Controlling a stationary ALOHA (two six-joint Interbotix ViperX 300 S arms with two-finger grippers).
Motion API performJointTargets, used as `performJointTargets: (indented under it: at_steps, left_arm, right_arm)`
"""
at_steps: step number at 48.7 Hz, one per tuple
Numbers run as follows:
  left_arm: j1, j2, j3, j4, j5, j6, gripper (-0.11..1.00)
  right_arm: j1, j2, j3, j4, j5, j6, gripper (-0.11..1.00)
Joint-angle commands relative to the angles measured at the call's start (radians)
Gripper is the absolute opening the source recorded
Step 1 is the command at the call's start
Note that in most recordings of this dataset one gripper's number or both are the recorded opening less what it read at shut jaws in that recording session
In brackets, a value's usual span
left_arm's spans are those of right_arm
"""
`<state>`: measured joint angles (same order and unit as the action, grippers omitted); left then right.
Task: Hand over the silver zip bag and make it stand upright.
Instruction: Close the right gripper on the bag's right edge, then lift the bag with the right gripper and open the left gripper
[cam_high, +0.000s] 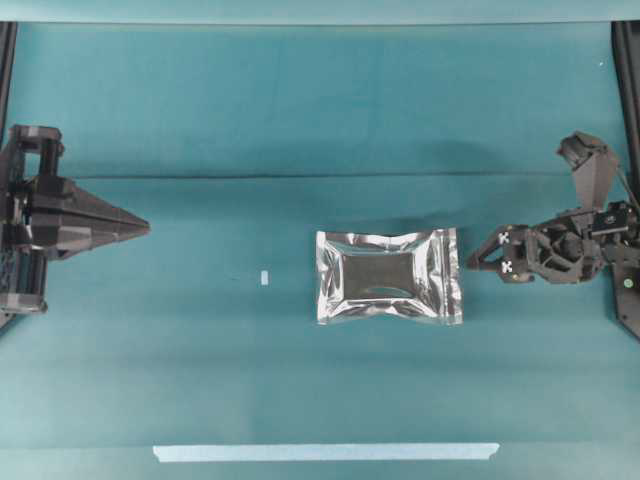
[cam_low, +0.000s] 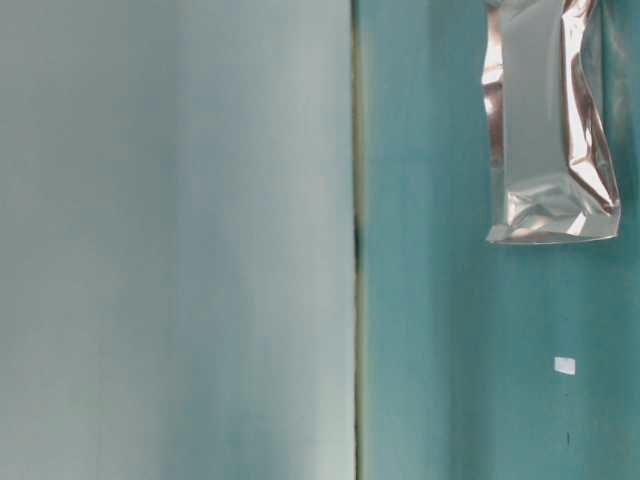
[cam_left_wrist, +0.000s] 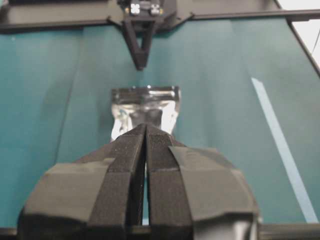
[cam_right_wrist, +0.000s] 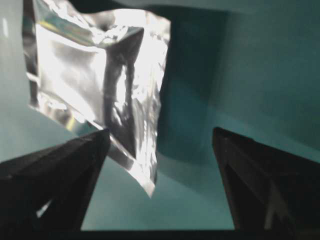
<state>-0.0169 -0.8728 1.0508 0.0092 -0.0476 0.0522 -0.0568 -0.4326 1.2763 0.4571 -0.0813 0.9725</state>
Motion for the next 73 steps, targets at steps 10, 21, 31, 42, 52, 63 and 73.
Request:
performJointTargets:
  at_steps: [10,21,31,42,52,63,73]
  left_arm:
    - [0.006,0.003,-0.015,0.002,-0.003,-0.003,-0.01]
    - [0.008,0.003,-0.012,0.002,-0.003,-0.003,-0.01]
    - [0.009,0.003,-0.008,0.002,-0.003,-0.003,-0.01]
    - [0.011,0.003,-0.006,0.002,-0.003,-0.003,-0.01]
    - [0.011,0.003,0.003,0.002,-0.003,-0.003,-0.01]
    - [0.011,0.003,0.006,0.002,-0.003,-0.003,-0.01]
    - [0.011,0.009,0.005,0.002,-0.003,-0.006,-0.01]
  right_arm:
    - [0.049,0.12,-0.035,0.005,-0.112,0.034,0.92]
    - [0.087,0.222,-0.074,0.005,-0.183,0.072,0.92]
    - [0.114,0.298,-0.091,0.005,-0.255,0.11,0.92]
    - [0.117,0.359,-0.124,0.005,-0.305,0.124,0.92]
    - [0.124,0.367,-0.126,0.005,-0.304,0.124,0.92]
    - [0.127,0.368,-0.127,0.005,-0.27,0.13,0.88]
    - [0.126,0.385,-0.13,0.005,-0.241,0.133,0.55]
